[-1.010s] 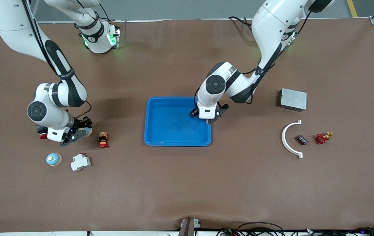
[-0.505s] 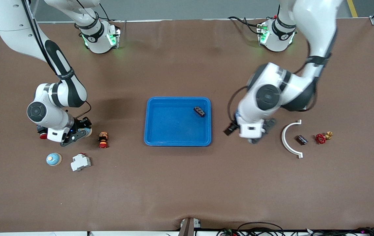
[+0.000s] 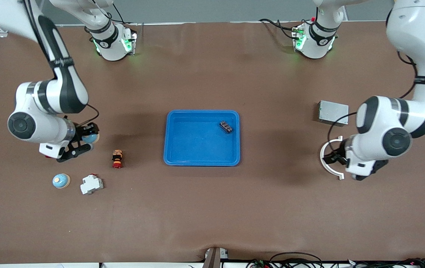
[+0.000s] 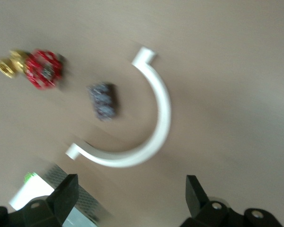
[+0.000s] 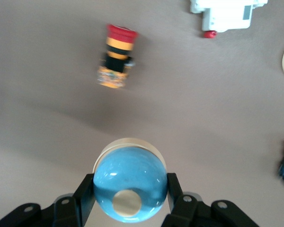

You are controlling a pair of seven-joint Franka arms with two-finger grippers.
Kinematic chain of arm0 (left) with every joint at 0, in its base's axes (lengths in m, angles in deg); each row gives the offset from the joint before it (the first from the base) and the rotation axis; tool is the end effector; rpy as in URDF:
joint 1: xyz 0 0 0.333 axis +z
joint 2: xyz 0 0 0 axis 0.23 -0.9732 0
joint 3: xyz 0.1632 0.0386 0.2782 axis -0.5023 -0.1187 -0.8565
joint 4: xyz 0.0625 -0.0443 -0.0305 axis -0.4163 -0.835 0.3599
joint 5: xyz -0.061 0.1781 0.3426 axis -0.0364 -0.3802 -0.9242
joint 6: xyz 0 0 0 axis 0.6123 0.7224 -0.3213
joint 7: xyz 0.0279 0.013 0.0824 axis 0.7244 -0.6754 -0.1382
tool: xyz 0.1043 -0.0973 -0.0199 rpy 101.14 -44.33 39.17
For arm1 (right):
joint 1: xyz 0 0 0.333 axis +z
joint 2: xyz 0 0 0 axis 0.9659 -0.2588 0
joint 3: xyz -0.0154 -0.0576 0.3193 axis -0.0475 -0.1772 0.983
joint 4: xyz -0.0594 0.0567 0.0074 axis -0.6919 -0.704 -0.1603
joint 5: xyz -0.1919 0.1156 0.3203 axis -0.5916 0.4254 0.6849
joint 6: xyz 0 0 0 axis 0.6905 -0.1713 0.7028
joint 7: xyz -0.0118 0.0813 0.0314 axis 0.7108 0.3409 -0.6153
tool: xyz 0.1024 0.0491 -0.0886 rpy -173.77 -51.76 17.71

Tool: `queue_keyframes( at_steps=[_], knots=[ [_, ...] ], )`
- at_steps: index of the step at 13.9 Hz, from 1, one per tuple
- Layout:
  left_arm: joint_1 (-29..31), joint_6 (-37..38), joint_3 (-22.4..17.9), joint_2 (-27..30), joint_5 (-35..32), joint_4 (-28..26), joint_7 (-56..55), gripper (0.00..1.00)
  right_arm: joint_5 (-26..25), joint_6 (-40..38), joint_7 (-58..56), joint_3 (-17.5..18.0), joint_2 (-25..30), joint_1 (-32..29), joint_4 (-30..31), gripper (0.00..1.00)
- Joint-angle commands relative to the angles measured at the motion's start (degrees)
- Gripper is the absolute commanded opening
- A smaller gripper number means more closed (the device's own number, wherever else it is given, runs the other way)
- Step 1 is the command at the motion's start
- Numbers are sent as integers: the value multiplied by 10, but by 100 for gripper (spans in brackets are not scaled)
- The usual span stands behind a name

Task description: Place electrolytic capacitor and blue bell in tray

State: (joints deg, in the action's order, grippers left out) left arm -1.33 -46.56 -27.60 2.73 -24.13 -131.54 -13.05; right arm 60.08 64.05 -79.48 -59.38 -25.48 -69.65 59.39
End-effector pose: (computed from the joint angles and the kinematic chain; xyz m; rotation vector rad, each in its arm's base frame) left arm 0.6320 -0.0231 0.2560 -2.9284 -0.7828 0.2720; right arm 0.5642 0.0643 0.3084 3.0570 0.5201 -0.4276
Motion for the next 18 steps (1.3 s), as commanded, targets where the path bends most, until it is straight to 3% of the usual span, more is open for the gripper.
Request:
queue_keyframes(
  at_steps=[1, 5, 8, 11, 13, 15, 16, 18],
  knots=[
    [41, -53, 9, -8, -37, -38, 37, 93, 8, -23, 174, -3, 35, 94, 12, 20],
    [58, -104, 8, -40, -49, -51, 37, 78, 78, 28, 352, -4, 29, 206, 11, 19],
    [60, -134, 8, -60, -47, -46, 15, 77, 81, 114, 451, -4, -9, 267, 12, 19],
    [61, -154, 8, -81, -52, -46, 21, 68, 82, 176, 483, -4, -46, 293, 11, 19],
    [61, -154, 8, -82, -52, -46, 23, 53, 86, 215, 483, -4, -71, 300, 11, 19],
    [62, -153, 7, -80, -53, -47, 32, 10, 87, 235, 484, -4, -90, 306, 11, 19],
    [62, -149, 7, -78, -52, -47, 32, 0, 88, 242, 484, -4, -98, 308, 11, 19],
    [64, -140, 8, -71, -53, -48, 33, 0, 87, 250, 483, -4, -113, 310, 11, 19]
  ],
)
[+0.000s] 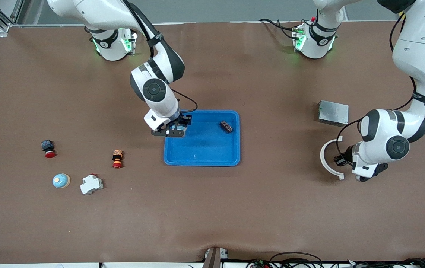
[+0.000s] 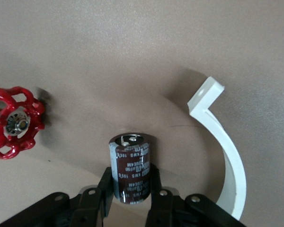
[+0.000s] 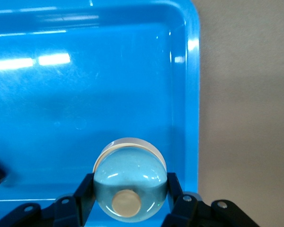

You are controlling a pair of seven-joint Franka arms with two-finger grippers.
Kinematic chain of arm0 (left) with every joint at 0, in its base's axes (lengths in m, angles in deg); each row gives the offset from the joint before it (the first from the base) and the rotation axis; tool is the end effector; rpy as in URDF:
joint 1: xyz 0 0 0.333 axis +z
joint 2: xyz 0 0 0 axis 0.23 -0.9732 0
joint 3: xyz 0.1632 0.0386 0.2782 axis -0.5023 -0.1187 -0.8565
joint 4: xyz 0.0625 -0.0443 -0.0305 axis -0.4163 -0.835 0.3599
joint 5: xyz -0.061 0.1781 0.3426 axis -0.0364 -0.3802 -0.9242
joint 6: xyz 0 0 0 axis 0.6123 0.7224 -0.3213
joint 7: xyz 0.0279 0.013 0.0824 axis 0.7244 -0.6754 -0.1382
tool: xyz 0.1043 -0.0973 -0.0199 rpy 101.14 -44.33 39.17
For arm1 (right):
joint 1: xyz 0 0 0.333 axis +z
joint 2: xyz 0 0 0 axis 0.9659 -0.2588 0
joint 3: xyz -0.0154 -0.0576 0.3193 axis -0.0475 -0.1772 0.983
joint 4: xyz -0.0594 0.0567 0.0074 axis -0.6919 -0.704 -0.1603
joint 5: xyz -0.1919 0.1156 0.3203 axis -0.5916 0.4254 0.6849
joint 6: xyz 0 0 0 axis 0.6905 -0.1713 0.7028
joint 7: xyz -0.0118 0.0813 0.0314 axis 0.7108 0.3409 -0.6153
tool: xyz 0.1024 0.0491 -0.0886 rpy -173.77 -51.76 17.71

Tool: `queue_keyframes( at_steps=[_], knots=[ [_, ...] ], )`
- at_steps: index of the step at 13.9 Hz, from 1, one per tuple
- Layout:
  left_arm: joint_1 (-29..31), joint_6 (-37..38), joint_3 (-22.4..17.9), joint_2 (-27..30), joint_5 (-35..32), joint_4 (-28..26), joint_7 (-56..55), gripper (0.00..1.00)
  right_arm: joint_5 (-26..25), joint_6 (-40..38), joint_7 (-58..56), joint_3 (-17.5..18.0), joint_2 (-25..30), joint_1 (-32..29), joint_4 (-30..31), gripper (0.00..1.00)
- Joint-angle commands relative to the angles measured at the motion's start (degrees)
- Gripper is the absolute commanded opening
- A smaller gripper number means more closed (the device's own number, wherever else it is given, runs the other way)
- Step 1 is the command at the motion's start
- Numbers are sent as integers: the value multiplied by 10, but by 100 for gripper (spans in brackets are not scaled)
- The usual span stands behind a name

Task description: Place electrolytic capacitor and blue bell in tray

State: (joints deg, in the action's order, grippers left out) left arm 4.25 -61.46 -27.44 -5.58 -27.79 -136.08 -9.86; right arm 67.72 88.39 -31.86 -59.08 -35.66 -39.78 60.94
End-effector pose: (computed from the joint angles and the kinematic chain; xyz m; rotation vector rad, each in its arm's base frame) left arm 0.6263 0.0253 0.1528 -2.9871 -0.7664 0.2254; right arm 0.4865 0.3722 0.2194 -3.1017 0.0894 0.1442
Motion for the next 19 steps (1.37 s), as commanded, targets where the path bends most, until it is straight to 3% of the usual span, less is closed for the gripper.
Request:
queue_keyframes(
  at_steps=[1, 3, 5, 7, 9, 11, 12, 13, 14, 17, 19],
  knots=[
    [9, 25, 6, 21, -16, -2, 1, 0, 10, 15, 6, -7, -18, 13, -5, 19],
    [4, 60, 13, 49, -15, 1, 0, 0, 10, 19, 6, -8, -31, 27, -6, 20],
    [-1, 93, 50, 74, -11, 11, -25, 0, 10, 19, 6, -7, -38, 31, -6, 21],
    [-1, 149, 94, 77, -8, 45, -113, 0, 10, 19, 6, -8, -42, 32, -6, 23],
    [-9, 162, 143, 70, -8, 62, -203, 0, 10, 18, 6, -8, -45, 33, -6, 31],
    [-48, 161, 158, 63, -8, 73, -286, 0, 10, 18, 6, -8, -46, 36, -6, 38],
    [-77, 161, 158, 57, -7, 88, -326, 0, 10, 18, 6, -8, -46, 39, -6, 49],
    [-105, 161, 158, 45, -7, 106, -371, 0, 9, 16, 6, -8, -46, 39, -6, 78],
    [-132, 161, 158, 31, -7, 126, -412, 0, 10, 15, 6, -8, -46, 40, -6, 100],
    [-202, 143, 158, -6, -7, 151, -494, 0, 10, 7, 5, -7, -39, 49, -6, 100],
    [-244, 102, 156, -37, -8, 170, -552, 0, 10, -68, -1, -9, -3, 47, -20, 100]
  ],
)
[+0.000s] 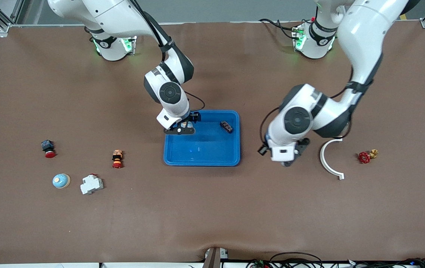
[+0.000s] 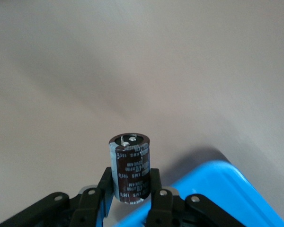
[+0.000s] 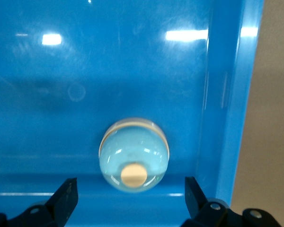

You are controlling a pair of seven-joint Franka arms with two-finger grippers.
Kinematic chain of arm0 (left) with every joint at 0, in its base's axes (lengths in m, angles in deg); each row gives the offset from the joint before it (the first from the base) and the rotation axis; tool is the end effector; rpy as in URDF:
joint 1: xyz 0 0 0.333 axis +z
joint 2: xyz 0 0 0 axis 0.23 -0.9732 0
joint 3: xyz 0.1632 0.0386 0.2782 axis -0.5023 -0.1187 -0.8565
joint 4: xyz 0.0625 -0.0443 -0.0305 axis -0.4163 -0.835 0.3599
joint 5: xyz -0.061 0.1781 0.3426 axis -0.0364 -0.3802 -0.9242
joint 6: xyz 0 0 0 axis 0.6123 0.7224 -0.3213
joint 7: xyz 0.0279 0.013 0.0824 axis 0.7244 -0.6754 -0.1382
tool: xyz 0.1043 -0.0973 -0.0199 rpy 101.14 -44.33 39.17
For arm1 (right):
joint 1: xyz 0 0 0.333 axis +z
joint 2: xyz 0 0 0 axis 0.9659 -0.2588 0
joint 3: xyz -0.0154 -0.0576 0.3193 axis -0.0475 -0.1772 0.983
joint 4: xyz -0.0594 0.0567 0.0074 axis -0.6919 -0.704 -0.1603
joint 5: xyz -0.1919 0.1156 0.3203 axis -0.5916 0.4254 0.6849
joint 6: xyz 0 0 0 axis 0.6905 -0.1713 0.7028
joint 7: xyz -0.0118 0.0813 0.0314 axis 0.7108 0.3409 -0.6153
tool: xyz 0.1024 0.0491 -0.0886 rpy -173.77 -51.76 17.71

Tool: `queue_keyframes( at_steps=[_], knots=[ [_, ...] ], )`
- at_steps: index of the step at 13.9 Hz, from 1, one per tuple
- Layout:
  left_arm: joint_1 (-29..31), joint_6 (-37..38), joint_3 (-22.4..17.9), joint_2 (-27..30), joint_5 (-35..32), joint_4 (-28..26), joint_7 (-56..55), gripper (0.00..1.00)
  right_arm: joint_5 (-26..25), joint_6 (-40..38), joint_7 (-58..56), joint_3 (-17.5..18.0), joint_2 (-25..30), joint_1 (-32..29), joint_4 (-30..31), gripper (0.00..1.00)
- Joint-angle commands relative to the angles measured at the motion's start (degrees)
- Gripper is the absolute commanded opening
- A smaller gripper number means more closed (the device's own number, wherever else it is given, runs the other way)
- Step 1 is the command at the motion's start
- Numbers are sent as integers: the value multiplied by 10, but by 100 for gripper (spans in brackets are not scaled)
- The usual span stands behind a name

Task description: Place electrolytic capacitor and blue bell in tray

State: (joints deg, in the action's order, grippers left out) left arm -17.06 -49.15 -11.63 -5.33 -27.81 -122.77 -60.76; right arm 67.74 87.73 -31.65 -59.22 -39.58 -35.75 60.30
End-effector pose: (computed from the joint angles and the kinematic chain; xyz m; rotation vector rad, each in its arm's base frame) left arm 0.5857 -0.3494 0.2710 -2.8633 -1.2672 0.1958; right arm 0.4549 0.4004 0.1811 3.1217 0.0070 -0.2306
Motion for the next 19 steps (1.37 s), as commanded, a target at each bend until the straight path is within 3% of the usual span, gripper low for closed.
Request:
queue_keyframes(
  at_steps=[1, 4, 8, 11, 12, 13, 14, 19],
  knots=[
    [-52, -42, -6, -55, -8, 49, -65, 0, 9, -127, -7, -10, 53, 1, -35, 100],
    [-86, -91, -6, -89, -6, 64, -71, 0, -17, -299, -63, -12, 91, -40, -108, 100],
    [-127, -120, -33, -115, -8, 65, -70, 0, -23, -342, -283, -12, 151, -153, -108, 100],
    [-158, -128, -64, -122, -7, 75, -70, 0, -33, -332, -490, -13, 151, -266, -105, 100],
    [-159, -131, -67, -125, -6, 78, -69, 28, -41, -314, -555, -13, 149, -302, -105, 100],
    [-160, -134, -67, -126, -10, 79, -67, 93, -45, -292, -623, -12, 146, -336, -104, 100],
    [-170, -134, -67, -126, -12, 81, -62, 100, -49, -264, -695, -13, 131, -370, -104, 100],
    [-154, -124, -68, -92, -11, 98, -61, 100, -50, -83, -942, -12, 36, -487, -106, 100]
  ],
)
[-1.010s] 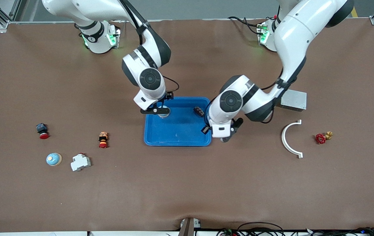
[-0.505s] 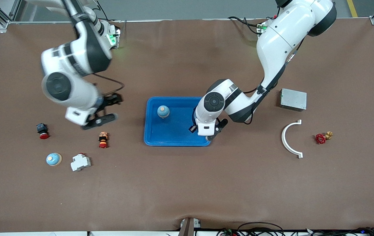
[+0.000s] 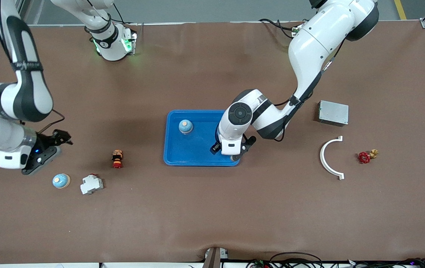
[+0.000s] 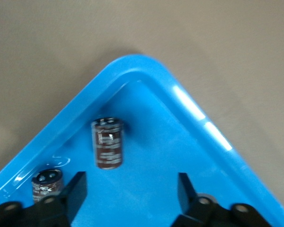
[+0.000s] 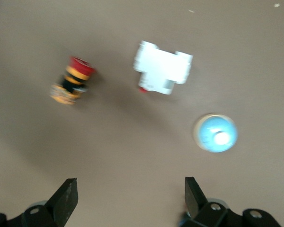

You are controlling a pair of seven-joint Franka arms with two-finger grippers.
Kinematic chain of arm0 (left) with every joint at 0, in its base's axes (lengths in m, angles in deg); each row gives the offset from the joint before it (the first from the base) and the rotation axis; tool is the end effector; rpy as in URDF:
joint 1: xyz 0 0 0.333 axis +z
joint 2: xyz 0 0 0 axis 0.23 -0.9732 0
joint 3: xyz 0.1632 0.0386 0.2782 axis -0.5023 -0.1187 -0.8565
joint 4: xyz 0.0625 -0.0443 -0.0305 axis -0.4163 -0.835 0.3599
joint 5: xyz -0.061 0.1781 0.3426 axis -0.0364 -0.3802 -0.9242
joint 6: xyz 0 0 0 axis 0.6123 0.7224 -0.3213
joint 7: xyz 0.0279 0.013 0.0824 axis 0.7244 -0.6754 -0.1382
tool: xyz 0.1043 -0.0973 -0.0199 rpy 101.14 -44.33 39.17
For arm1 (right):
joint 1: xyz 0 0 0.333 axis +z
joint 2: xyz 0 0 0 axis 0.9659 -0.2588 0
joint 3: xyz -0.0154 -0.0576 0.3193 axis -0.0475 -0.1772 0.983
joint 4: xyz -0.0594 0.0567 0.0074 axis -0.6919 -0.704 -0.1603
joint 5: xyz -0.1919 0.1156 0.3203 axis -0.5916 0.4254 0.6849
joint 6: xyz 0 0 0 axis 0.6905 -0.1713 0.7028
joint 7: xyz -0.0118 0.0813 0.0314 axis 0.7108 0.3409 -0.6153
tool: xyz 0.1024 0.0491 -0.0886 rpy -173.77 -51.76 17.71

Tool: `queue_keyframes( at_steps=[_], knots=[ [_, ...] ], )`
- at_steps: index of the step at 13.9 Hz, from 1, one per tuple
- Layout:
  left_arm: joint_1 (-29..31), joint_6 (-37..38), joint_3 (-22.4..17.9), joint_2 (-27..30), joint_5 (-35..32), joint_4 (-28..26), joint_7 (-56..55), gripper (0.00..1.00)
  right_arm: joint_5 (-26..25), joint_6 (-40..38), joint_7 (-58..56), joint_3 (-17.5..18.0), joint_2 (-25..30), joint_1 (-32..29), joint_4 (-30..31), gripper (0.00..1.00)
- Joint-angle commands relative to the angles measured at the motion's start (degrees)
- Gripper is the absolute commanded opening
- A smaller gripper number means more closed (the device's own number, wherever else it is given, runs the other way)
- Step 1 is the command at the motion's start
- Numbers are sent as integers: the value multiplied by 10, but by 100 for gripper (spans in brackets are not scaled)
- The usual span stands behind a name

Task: Place electrolytic capacitor and blue bell in tray
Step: 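Reach the right gripper to the second blue bell while the left gripper withdraws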

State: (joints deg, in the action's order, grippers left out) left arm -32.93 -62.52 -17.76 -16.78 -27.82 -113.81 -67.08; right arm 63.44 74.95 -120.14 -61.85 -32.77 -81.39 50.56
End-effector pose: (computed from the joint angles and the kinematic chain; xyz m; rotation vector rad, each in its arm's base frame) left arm 0.5640 -0.4810 0.2074 2.7459 1.1858 -0.1264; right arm 0.6367 -0.0791 0.3086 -2.8725 -1.1647 0.0640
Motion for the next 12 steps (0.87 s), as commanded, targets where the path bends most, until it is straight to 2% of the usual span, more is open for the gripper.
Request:
queue_keyframes(
  at_steps=[1, 4, 8, 12],
  knots=[
    [13, 30, -5, 32, -8, 21, 3, 100, -7, 76, -79, 14, -47, -36, -8, 100],
    [36, 129, 0, 48, -9, 65, 47, 100, -30, 133, -88, 14, -74, -34, -13, 100],
    [87, 175, -1, 115, 2, 65, 158, 100, -105, 184, -89, 15, -100, -29, -39, 100],
    [138, 246, -1, 165, 6, 61, 263, 100, -103, 186, -106, 15, -145, -40, -71, 100]
  ],
)
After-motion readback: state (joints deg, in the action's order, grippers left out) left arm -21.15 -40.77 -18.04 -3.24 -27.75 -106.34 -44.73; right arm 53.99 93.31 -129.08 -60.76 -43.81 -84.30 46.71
